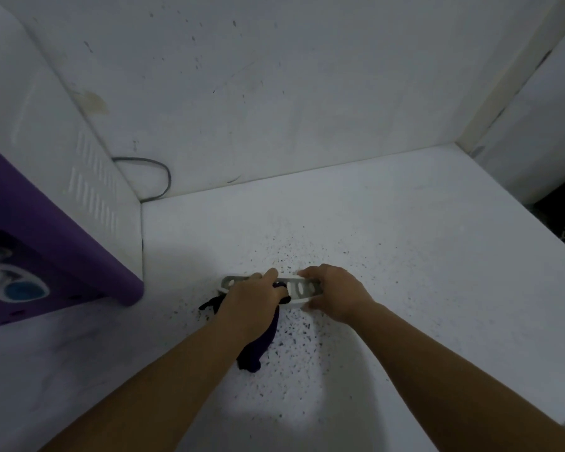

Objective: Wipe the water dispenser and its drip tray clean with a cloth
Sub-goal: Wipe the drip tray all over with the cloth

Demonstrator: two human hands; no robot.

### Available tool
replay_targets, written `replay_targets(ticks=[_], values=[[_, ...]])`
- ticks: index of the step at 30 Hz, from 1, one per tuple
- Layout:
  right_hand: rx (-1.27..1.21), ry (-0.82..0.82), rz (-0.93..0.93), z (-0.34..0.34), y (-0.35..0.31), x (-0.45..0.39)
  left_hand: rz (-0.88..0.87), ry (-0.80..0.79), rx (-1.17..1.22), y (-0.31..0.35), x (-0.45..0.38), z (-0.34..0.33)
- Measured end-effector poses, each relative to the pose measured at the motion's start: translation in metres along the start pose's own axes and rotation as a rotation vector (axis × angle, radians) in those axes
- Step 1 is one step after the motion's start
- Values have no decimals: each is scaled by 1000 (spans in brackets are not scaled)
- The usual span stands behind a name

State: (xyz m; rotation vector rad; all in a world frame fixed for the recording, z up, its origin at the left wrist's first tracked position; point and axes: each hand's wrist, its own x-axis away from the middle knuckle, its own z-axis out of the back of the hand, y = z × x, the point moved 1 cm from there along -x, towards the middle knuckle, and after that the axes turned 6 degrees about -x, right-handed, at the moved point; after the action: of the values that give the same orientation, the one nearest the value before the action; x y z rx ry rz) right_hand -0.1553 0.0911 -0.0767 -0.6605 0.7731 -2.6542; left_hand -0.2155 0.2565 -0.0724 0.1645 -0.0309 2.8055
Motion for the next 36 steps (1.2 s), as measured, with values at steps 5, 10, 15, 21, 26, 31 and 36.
replay_targets(ticks=[5,10,15,21,26,31,36], values=[[-25,11,8,-1,0,2,73,-50,50,3,-6,0],[-29,23,36,-2,1,4,145,11,321,3,-21,2],[-39,22,34,-3,2,2,89,-11,69,12,-14,3],[18,17,62,-2,2,3,-45,8,-88,18,-17,5],[24,24,77,-3,3,4,-16,4,73,14,-17,-1],[16,26,96,-3,5,3,149,-11,523,7,-31,2],[22,10,105,-1,10,1,53,-33,349,15,-29,-3]])
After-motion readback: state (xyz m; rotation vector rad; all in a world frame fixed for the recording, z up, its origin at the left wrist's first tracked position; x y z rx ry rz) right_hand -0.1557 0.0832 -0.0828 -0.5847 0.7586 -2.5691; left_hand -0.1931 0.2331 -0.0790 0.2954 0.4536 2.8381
